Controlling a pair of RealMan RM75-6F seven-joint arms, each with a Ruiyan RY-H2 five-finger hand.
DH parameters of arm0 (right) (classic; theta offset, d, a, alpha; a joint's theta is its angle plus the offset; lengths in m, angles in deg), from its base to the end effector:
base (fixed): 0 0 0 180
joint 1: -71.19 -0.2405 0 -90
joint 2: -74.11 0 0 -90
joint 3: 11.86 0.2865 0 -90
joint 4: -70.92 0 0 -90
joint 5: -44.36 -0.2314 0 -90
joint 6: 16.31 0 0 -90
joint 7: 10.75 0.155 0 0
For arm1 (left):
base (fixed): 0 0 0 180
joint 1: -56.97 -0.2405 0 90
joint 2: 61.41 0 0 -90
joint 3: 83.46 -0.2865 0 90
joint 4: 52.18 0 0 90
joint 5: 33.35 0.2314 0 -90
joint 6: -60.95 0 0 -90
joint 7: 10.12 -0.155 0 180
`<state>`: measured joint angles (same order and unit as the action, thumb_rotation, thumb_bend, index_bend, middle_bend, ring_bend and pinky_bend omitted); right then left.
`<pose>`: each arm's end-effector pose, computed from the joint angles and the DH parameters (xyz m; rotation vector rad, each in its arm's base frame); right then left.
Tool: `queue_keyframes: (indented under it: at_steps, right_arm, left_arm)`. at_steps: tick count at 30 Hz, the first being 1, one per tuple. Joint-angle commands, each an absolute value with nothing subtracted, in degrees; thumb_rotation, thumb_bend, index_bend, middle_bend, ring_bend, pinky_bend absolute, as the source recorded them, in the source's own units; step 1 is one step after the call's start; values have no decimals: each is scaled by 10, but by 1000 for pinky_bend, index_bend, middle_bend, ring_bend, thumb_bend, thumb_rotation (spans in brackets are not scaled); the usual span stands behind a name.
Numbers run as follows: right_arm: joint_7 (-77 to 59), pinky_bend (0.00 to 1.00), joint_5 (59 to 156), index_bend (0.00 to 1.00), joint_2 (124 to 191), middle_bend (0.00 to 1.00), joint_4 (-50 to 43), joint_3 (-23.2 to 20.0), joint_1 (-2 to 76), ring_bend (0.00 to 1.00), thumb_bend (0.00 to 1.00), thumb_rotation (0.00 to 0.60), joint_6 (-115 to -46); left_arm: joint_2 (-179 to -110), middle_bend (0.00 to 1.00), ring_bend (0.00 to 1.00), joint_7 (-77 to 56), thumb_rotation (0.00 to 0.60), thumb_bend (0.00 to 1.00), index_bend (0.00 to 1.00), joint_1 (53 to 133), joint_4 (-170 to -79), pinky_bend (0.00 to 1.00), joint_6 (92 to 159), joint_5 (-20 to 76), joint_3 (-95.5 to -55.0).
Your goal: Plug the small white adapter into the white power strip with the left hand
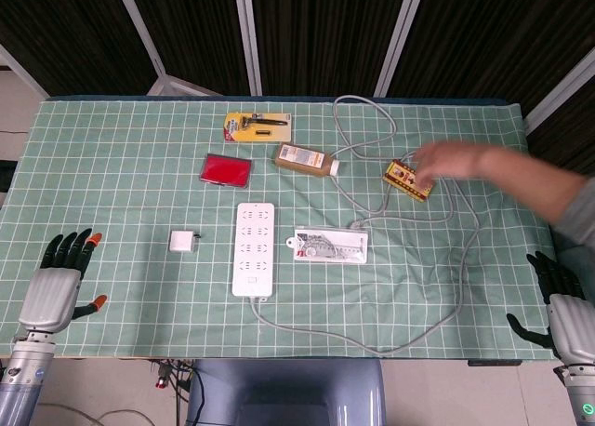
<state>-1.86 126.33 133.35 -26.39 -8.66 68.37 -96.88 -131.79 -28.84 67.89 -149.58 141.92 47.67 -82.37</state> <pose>-0.3549 -0.1832 0.1675 1.2777 -1.1238 0.9235 -0.3105 0.2188 0.0946 -1.5134 -0.8506 -0.7819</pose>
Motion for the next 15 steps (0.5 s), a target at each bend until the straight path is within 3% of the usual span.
queue_keyframes:
  at_steps: [1,12,14,15]
  right_arm:
    - [-19,0,1263,0,1334,0,-264,-87,684,0,338,600,-969]
    - [-21,0,1261,0,1334,0,-268,-86,684,0,338,600,-969]
    - [-23,0,1260,0,1334,0,-268,-85,684,0,338,600,-969]
    - [-23,0,1259,0,1334,0,-268,-85,684,0,338,600,-969]
  left_arm:
    - [-1318,0,0,-289,600,129,0,679,-1496,0,1419,477,-823]
    - [-1318,0,0,-291,600,129,0,678,-1497,0,1413,473,-821]
    - [-1318,20,10,-293,600,136,0,679,-1497,35,1410,471,-820]
    - [-1317,76,56,-294,600,162,0,679,-1498,110,1409,470,-820]
